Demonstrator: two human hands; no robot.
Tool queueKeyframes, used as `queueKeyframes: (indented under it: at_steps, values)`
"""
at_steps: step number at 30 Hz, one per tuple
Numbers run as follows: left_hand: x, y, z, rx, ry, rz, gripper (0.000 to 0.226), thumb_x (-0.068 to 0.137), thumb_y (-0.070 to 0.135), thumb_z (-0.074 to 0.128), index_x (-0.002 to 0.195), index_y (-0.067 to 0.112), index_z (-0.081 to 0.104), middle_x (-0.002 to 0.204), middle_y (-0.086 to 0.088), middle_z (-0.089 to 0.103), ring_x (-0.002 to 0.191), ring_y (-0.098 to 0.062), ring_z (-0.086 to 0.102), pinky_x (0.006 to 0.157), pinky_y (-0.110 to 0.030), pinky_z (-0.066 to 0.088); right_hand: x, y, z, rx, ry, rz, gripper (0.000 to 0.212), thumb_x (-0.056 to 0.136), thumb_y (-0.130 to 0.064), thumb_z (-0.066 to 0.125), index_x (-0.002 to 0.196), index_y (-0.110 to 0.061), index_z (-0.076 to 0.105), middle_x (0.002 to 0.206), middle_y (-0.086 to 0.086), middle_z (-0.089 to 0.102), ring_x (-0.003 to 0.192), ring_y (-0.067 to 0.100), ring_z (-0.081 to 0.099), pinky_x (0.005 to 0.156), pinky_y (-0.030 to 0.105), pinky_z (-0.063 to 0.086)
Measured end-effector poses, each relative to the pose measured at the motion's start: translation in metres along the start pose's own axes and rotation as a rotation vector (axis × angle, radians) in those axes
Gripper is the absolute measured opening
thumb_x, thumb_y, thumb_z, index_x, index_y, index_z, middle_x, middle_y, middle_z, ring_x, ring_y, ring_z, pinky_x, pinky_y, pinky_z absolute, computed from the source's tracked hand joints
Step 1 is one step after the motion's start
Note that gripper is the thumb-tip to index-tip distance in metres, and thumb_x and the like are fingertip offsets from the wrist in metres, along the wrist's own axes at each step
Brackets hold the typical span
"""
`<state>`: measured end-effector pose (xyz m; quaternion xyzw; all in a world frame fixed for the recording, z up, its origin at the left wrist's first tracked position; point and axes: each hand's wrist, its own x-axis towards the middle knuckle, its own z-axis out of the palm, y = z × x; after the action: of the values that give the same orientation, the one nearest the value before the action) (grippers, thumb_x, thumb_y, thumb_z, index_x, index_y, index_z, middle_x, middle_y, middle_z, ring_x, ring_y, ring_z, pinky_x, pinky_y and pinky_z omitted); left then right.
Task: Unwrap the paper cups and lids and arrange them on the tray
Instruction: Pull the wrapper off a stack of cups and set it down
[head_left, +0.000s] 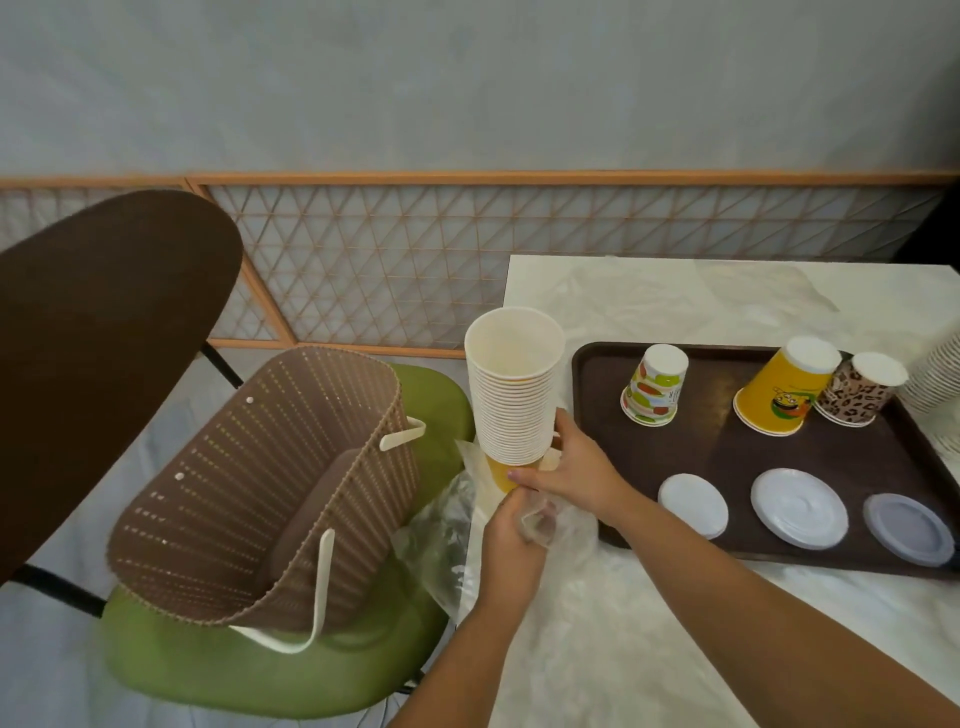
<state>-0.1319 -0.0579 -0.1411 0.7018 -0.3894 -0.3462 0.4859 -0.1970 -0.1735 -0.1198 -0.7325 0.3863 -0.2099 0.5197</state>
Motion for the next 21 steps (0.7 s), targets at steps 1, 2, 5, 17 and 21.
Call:
queueKeyframes:
  at_steps: [1, 2, 5, 17, 21]
  values:
    - [-0.002, 0.005, -0.001, -0.029, 0.011, -0.002, 0.050, 0.086, -0.010, 0.051, 0.096, 0.039, 0.051, 0.088, 0.017, 0.059, 0.084, -0.002, 0.058, 0.077, -0.014, 0.047, -0.005, -0.001, -0.003, 0.035, 0.016, 0.021, 0.082, 0.069, -0.027, 0.083, 0.136, -0.016, 0.037, 0.133, -0.005, 0.051, 0.122, 0.011, 0.050, 0.097, 0.023, 0.041]
    - [-0.003, 0.010, -0.002, -0.077, 0.030, -0.005, 0.047, 0.088, -0.011, 0.050, 0.094, 0.036, 0.053, 0.087, 0.014, 0.060, 0.082, -0.003, 0.059, 0.075, -0.013, 0.048, -0.013, -0.005, -0.007, 0.084, 0.044, 0.032, 0.080, 0.071, -0.033, 0.080, 0.137, -0.018, 0.037, 0.135, -0.006, 0.049, 0.123, 0.010, 0.049, 0.099, 0.024, 0.041]
    - [-0.004, 0.027, -0.004, -0.117, 0.081, 0.073, 0.026, 0.088, -0.006, 0.056, 0.088, 0.020, 0.054, 0.082, 0.008, 0.059, 0.077, -0.003, 0.059, 0.070, -0.015, 0.048, -0.048, -0.016, -0.022, 0.217, 0.037, 0.011, 0.077, 0.072, -0.057, 0.071, 0.134, -0.026, 0.039, 0.134, -0.011, 0.051, 0.125, 0.004, 0.048, 0.102, 0.024, 0.042]
    - [-0.024, 0.089, -0.016, -0.157, -0.130, 0.486, 0.047, 0.076, 0.042, 0.068, 0.117, 0.026, 0.051, 0.116, 0.014, 0.058, 0.112, 0.003, 0.052, 0.090, -0.009, 0.038, -0.136, -0.041, -0.044, 0.483, 0.591, -0.006, 0.022, 0.086, -0.007, 0.064, 0.108, -0.007, 0.064, 0.102, 0.010, 0.071, 0.097, 0.021, 0.068, 0.086, 0.038, 0.055]
    - [-0.031, 0.055, -0.015, -0.079, -0.053, 0.380, 0.053, 0.081, 0.060, 0.049, 0.125, 0.032, 0.045, 0.128, 0.019, 0.048, 0.124, 0.001, 0.042, 0.103, -0.018, 0.033, -0.156, -0.047, -0.058, 0.666, 0.694, -0.028, 0.026, 0.089, -0.005, 0.059, 0.115, 0.000, 0.058, 0.103, 0.012, 0.069, 0.094, 0.022, 0.068, 0.073, 0.034, 0.058]
